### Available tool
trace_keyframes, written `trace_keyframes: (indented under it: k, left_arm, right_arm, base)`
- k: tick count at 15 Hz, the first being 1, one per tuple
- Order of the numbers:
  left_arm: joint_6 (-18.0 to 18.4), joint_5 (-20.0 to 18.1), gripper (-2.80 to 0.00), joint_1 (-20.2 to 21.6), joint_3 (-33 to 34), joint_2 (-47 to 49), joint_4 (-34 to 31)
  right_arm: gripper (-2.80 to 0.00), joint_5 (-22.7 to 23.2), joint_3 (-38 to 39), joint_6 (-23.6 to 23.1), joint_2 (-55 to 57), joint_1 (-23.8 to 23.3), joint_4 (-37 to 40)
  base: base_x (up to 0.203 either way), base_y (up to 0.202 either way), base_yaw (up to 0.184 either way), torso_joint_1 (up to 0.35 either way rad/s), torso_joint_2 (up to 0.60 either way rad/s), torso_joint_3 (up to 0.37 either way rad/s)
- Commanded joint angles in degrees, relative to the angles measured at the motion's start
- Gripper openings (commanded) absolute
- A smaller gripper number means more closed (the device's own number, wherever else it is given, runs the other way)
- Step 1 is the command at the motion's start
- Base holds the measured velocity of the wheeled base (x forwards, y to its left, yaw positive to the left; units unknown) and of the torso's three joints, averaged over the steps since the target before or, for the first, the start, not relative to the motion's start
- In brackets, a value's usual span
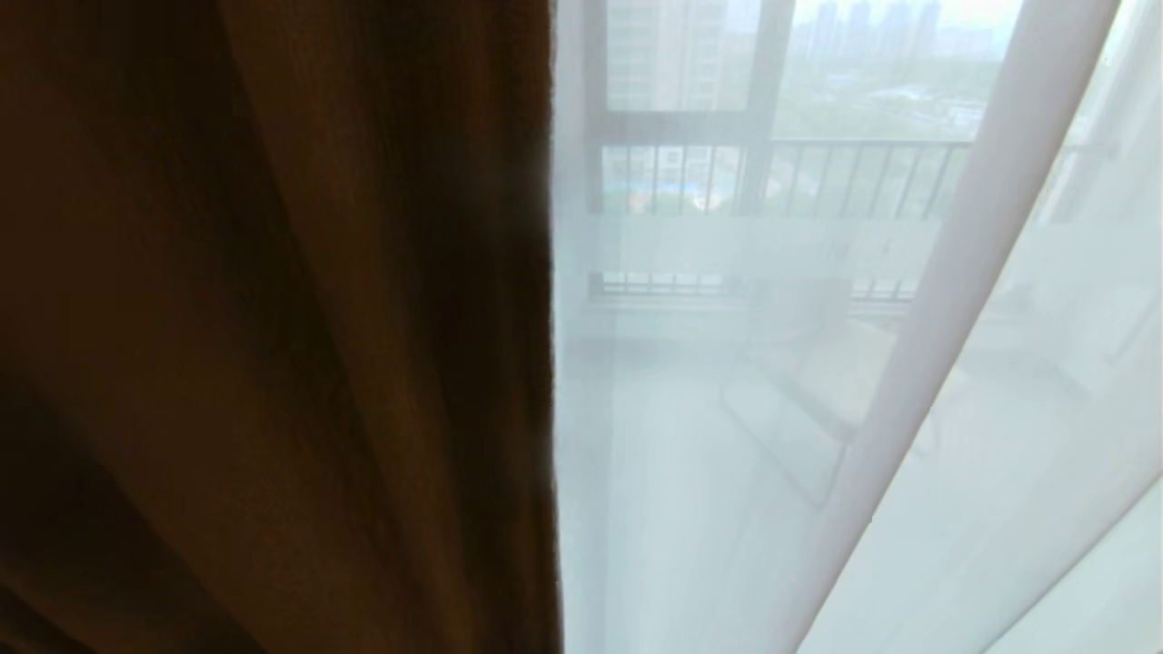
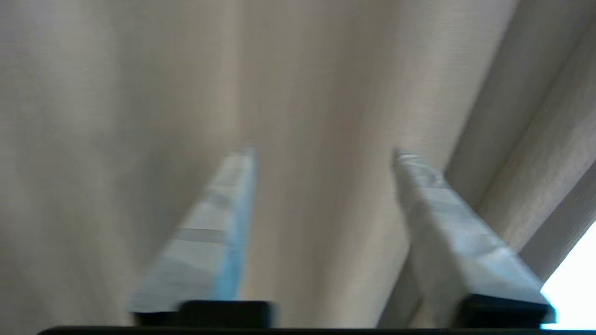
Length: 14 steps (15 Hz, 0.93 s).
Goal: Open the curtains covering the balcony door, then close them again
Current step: Close the outer curtains on both sides
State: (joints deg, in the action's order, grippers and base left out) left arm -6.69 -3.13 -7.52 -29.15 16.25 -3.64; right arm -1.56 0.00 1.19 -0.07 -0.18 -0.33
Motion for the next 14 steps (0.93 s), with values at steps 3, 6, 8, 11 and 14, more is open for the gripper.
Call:
trace_keyframes:
  k: [3,6,8,11,14]
  left_arm:
    - [0.2,-0.2,-2.8,0.0,4.4,0.2,0.5]
    - [0.7,-0.1,-2.8,0.0,11.6,0.2,4.4]
    - [1.6,0.7,-2.8,0.0,18.1,0.2,9.5]
    - [5.6,2.7,-2.8,0.0,26.7,0.2,17.2]
    - [8.9,3.1,-2.8,0.0,29.2,0.2,14.8]
  right_arm:
    - [-2.8,0.0,0.0,0.0,0.1,0.0,0.0]
    - [-2.8,0.0,0.0,0.0,0.1,-0.1,0.0]
    - [-2.8,0.0,0.0,0.0,0.1,0.0,0.0]
    - [-2.8,0.0,0.0,0.0,0.1,0.0,0.0]
    - [-2.8,0.0,0.0,0.0,0.1,0.0,0.0]
  base:
    - [0.0,0.0,0.0,0.0,0.0,0.0]
    - [0.0,0.0,0.0,0.0,0.0,0.0]
    - [0.0,0.0,0.0,0.0,0.0,0.0]
    - [0.0,0.0,0.0,0.0,0.0,0.0]
    - [0.0,0.0,0.0,0.0,0.0,0.0]
